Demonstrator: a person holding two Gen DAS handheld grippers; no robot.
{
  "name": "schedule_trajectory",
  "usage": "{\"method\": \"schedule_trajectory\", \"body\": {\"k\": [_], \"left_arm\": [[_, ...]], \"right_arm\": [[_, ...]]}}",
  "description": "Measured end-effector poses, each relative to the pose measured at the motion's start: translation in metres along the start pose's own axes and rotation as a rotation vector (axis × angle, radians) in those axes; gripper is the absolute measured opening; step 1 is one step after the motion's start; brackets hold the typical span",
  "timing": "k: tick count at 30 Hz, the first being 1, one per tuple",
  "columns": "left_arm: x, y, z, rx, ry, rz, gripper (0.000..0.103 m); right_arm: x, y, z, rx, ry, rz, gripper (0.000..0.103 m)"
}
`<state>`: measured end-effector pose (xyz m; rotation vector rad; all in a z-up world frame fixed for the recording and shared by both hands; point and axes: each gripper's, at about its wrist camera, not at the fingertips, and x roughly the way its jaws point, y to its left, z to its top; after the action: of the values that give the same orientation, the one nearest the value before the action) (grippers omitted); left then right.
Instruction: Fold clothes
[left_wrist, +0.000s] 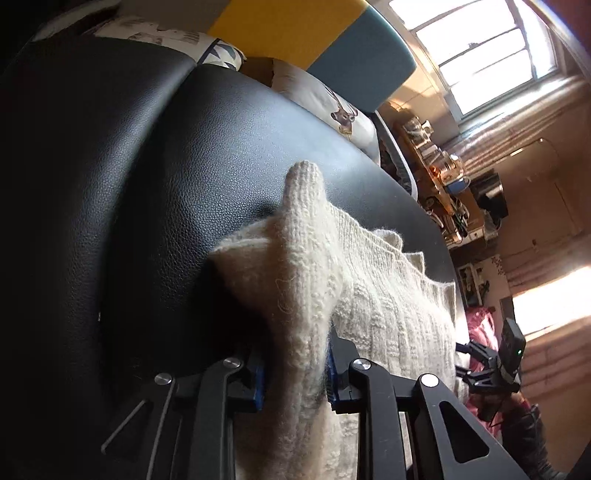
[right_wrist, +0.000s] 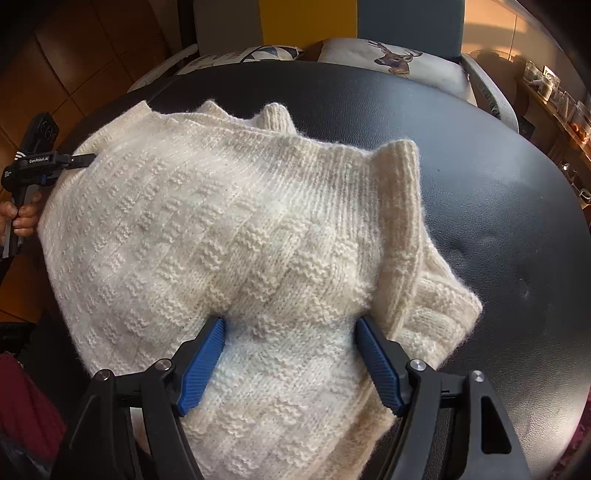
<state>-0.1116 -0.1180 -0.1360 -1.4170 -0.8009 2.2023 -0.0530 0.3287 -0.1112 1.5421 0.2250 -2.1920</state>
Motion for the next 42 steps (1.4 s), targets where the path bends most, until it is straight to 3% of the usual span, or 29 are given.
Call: {"method": "schedule_trajectory", "body": {"k": [7, 12, 18, 21, 24, 30, 32, 39, 42], "left_arm": [[-0.031, -0.006, 0.007, -0.15, -0.085, -0.27, 0.02], [-0.057, -0.041, 0.019, -0.143, -0.13, -0.36, 0.017], [-0.069, -0.105, 0.026, -0.128, -0.157, -0.328, 0.017], [-0.063, -0.147, 0.023, -0.095, -0.157, -0.304, 0.017], [-0.047, -0.188, 0.015, -0.048, -0.139, -0.284, 0.017], [0.007, -0.248, -0.009, 0.007, -0.043, -0.294, 0.017], [0.027, -0.261, -0.015, 0.008, -0.01, -0.287, 0.017], [0.081, -0.271, -0.038, -0.023, 0.079, -0.234, 0.017], [0.094, -0.268, -0.043, -0.029, 0.101, -0.206, 0.017]], "right_arm": [[-0.001, 0.002, -0.001, 0.016, 0.023, -0.004, 0.076], [0.0, 0.011, 0.0, 0.073, -0.004, -0.011, 0.077], [0.003, 0.034, 0.002, 0.149, -0.06, 0.006, 0.079], [0.004, 0.042, 0.0, 0.173, -0.102, 0.042, 0.09], [0.005, 0.049, -0.003, 0.164, -0.142, 0.049, 0.097], [0.001, 0.05, -0.017, 0.103, -0.199, 0.065, 0.097], [-0.002, 0.052, -0.03, 0.083, -0.221, 0.074, 0.097], [0.001, 0.053, -0.007, 0.053, -0.292, 0.114, 0.097], [-0.012, 0.044, -0.018, 0.068, -0.328, 0.161, 0.088]]}}
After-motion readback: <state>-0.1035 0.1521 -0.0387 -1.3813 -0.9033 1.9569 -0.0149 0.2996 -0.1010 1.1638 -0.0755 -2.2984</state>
